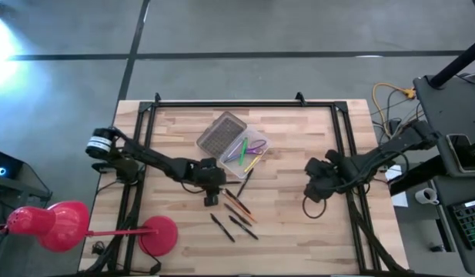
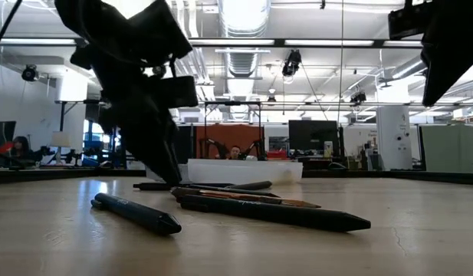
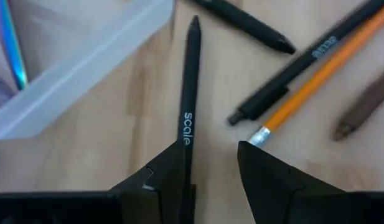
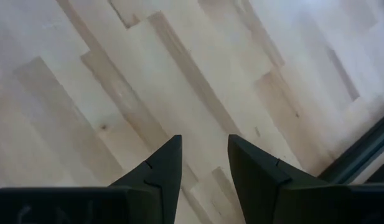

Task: Pick & place school supplies into a supply box
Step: Put the black pen into the supply box

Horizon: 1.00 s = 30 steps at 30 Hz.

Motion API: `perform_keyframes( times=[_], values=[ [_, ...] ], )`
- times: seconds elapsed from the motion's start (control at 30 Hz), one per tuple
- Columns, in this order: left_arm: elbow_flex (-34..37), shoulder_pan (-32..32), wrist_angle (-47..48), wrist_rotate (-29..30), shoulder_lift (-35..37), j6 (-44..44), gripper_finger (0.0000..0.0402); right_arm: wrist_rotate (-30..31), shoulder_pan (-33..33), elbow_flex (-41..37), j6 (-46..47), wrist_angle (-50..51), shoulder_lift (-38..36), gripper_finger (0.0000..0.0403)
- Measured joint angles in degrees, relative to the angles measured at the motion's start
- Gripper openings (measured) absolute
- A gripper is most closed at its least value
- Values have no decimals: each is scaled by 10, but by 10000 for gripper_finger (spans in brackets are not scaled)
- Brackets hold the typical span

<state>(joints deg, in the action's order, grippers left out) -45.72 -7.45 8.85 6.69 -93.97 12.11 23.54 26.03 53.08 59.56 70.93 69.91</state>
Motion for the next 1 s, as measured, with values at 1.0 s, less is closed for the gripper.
perform_keyframes(
  times=[1.0],
  values=[
    [-230, 27, 159, -6, -14, 28, 11, 86, -2, -1, -24, -15, 3, 121]
  ],
)
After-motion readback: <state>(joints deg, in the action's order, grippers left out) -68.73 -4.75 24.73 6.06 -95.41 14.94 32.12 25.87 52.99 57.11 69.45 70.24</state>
